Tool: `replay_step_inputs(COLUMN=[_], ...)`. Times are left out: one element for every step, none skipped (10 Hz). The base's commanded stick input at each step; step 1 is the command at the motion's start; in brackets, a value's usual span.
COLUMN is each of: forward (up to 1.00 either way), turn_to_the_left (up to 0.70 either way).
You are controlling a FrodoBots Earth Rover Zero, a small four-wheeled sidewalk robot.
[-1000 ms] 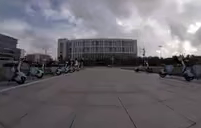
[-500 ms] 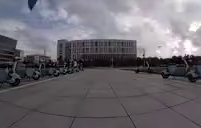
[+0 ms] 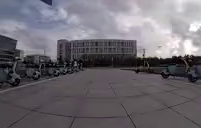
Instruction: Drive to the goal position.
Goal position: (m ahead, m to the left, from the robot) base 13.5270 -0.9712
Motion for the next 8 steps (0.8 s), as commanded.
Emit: replay_step_inputs(forward=[0.7, 0.7, 0.7, 0.7, 0.7, 0.7, 0.7, 0.7], turn_to_the_left=[0.0, 0.0, 0.0, 0.0, 0.0, 0.0, 0.0, 0.0])
